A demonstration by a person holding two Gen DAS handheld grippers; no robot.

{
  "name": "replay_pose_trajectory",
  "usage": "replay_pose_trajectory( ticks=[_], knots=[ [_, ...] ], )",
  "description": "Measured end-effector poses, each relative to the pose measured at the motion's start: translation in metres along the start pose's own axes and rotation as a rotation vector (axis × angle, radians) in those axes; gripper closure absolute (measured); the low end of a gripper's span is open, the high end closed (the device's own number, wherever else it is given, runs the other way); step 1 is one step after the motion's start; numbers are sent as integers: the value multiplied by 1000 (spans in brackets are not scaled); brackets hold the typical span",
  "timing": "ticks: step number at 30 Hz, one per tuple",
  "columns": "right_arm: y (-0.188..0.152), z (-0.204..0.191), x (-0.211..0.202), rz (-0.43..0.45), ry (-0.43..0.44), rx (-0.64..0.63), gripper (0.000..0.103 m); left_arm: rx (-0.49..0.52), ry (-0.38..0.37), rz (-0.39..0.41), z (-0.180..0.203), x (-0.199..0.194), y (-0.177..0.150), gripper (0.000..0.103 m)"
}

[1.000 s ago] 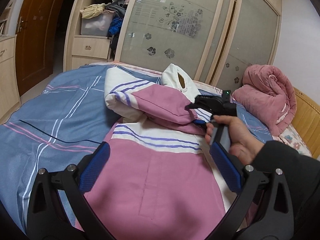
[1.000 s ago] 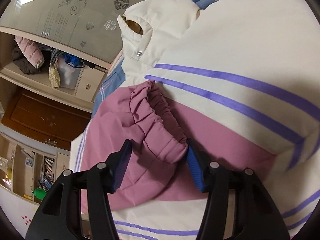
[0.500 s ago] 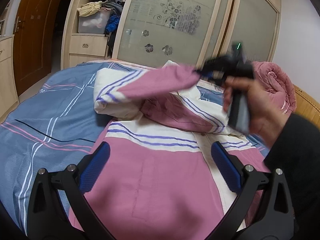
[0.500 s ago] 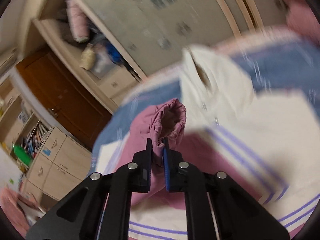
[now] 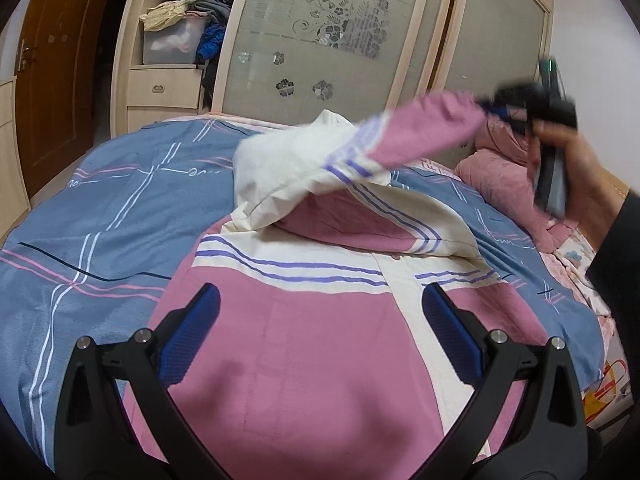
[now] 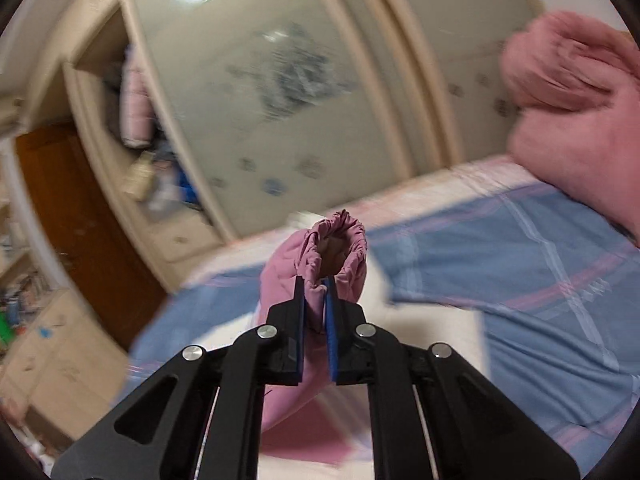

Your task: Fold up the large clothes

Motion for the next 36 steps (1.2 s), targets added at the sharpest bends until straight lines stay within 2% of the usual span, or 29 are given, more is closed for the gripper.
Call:
replay_pose_trajectory(
  ticks=[5,9,11,13,14,17,20,23,24,29,33,36],
  knots=[
    [-74,89,25,-113,-165,40,95,5,-10,-17,5,4,-4,2],
    [-115,125,38,-145,-232,71,93,21,-15,-41,9,9,-10,2],
    [-126,136,40,-143,-241,99,81,27,-17,-55,11,12,-14,2],
    [-134,146,36,-157,-233,170,36,21,-21,-71,11,16,-17,2],
    [-135,151,28,-138,-218,238,33,17,-23,-75,11,16,-18,2],
    [-137,149,-4,-87,-163,296,30,7,-30,-91,11,19,-21,2],
    [-151,128,-48,-89,-87,233,28,20,-18,-97,13,17,-24,2],
    [-175,98,-105,-77,-39,118,12,32,-10,-80,17,10,-26,2],
    [-183,89,-123,-66,-40,74,7,36,-8,-76,17,7,-26,2],
    [-211,48,-183,-29,-37,-74,6,80,-24,-44,33,-20,-35,2],
    [-219,34,-200,13,-70,-207,6,141,1,16,45,-40,-36,2],
    [-213,33,-208,60,-103,-278,6,173,42,43,43,-43,-38,2]
  ],
)
Point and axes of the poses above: each gripper's, at about its wrist camera, not at the fingertips, and x roughly the way its jaws point, z to its right, y to its top, the point moved 10 cm from there along x, roughly the way its jaws point, and after that the axes turned 5 degrees about z, right-handed, at the moved point
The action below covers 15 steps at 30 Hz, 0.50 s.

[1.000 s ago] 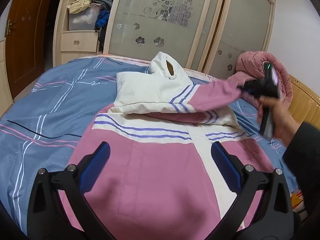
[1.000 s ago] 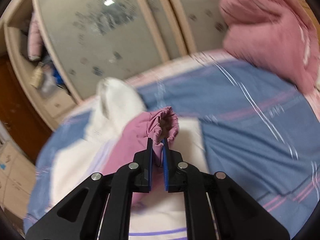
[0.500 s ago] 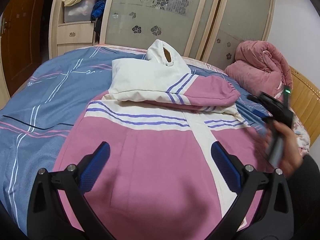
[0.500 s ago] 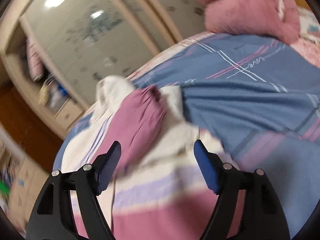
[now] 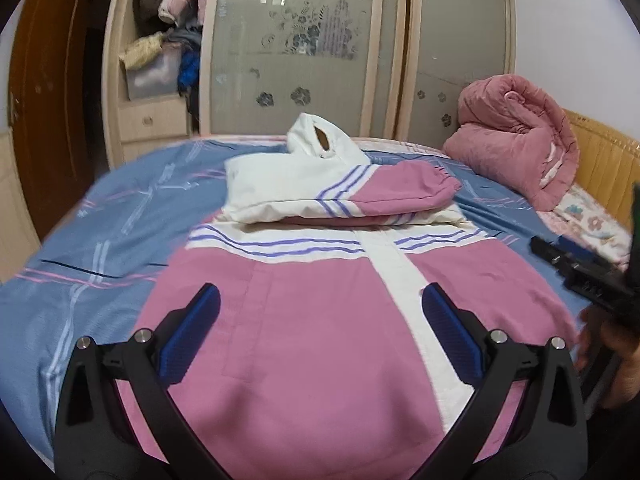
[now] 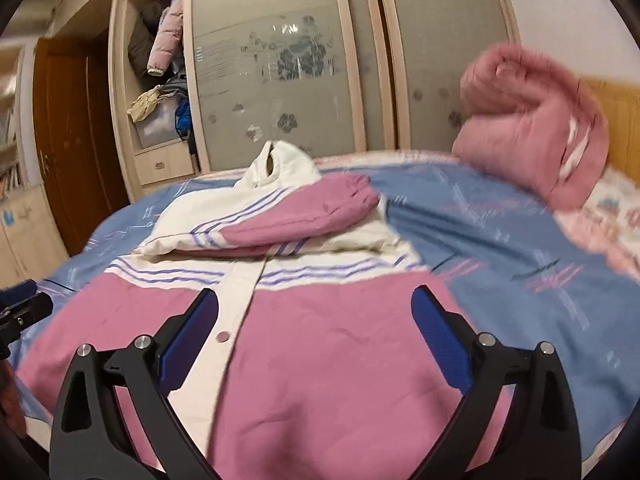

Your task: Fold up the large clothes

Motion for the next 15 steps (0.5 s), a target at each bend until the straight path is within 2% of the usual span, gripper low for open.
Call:
replay_pose_trajectory(
  ticks=[6,15],
  knots=[
    [5,8,-4,11,-4,-21,6,-60,7,-51,-11,9,-11,2],
    [3,16,-8,2,1,-14,6,-54,30,-31,-13,6,-9,2]
  ],
)
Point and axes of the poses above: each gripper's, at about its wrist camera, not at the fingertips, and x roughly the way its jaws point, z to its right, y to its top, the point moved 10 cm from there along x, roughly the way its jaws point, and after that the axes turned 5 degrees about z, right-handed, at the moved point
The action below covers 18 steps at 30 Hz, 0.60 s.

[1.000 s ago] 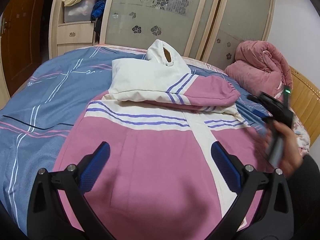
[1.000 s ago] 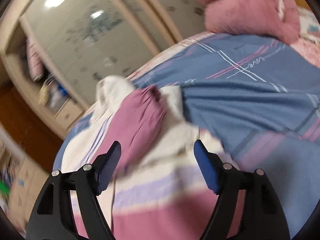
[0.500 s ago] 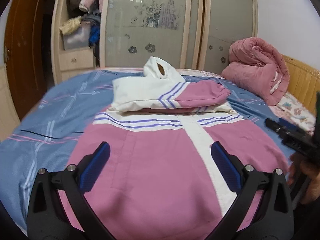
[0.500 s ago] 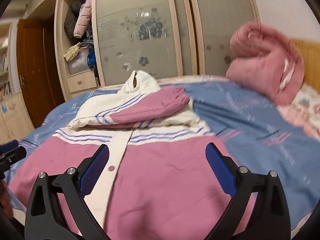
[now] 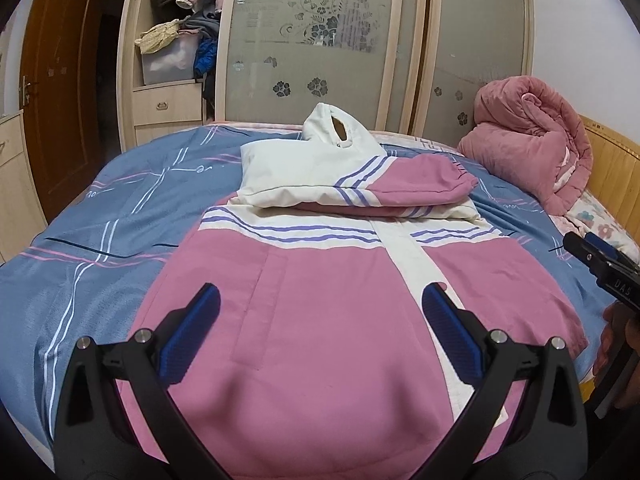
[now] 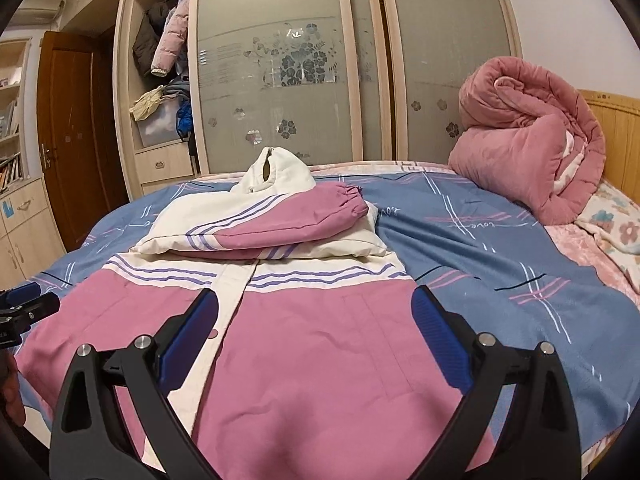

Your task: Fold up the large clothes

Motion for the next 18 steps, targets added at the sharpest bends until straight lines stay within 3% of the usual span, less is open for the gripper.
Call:
replay_pose_trajectory(
  ticks=[14,18],
  knots=[
    [-2,-8,6,-16,24,-1,6,35,0,2,16,1,3,2],
    [-1,-11,8,-18,31,-2,6,63,32,10,21,0,8,2]
  ],
)
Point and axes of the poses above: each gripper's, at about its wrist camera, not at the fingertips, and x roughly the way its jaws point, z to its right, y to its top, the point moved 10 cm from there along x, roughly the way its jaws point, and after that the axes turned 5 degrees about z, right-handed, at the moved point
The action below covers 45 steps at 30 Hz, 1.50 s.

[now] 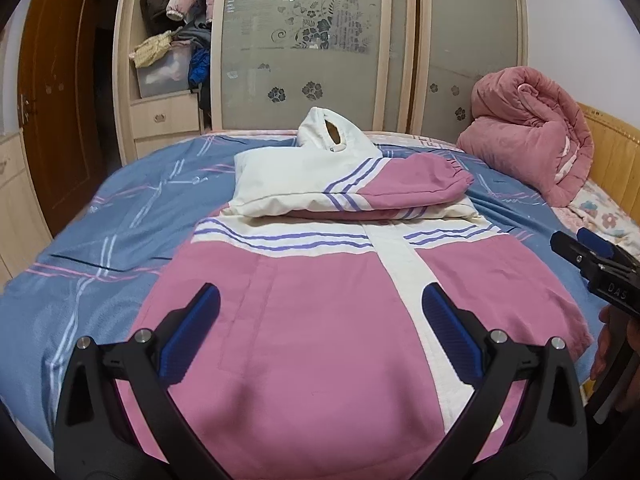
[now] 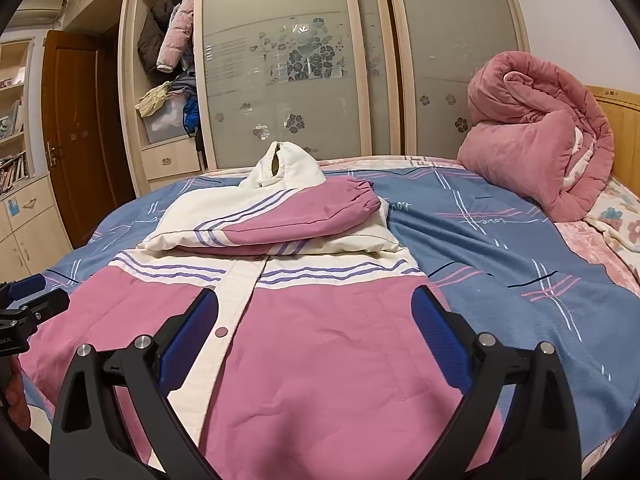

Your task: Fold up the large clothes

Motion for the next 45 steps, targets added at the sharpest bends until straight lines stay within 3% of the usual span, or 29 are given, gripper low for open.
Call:
replay_pose_trajectory(
  ticks=[6,12,14,18,20,22,24,25,29,34,40,42,43,45],
  knots=[
    [8,-3,2,29,-2,11,6,-8,-38,24,13,4,16,2],
    [0,2,19,-5,-26,24,6,-37,-84,4,33,42,56,2],
    [-2,3,24,-17,-35,25,6,0,-67,11,37,56,66,2],
    [-6,2,34,-20,-70,0,6,116,61,94,27,77,75,2],
    [-11,-1,41,-33,-78,-27,6,71,66,118,14,80,64,2],
    [-12,-6,47,-54,-84,-57,6,14,61,70,2,91,51,2],
    [1,-16,57,-56,-69,-82,6,-13,50,43,-3,94,54,2],
    [11,-23,65,-52,-65,-101,6,-18,34,69,-4,90,63,2],
    [75,-69,133,-77,-37,-223,6,0,29,111,-6,77,79,2],
    [140,-111,266,-149,-64,-275,8,-31,-23,78,-16,80,82,2],
    [158,-127,409,-275,-181,-382,47,-114,-27,27,-49,97,74,2],
    [158,-123,451,-309,-229,-405,50,-132,-15,12,-60,102,70,2],
    [159,-123,462,-315,-236,-401,56,-147,-10,-2,-66,106,68,2],
    [158,-127,488,-330,-225,-369,58,-186,-14,-27,-77,112,63,2]
  ],
)
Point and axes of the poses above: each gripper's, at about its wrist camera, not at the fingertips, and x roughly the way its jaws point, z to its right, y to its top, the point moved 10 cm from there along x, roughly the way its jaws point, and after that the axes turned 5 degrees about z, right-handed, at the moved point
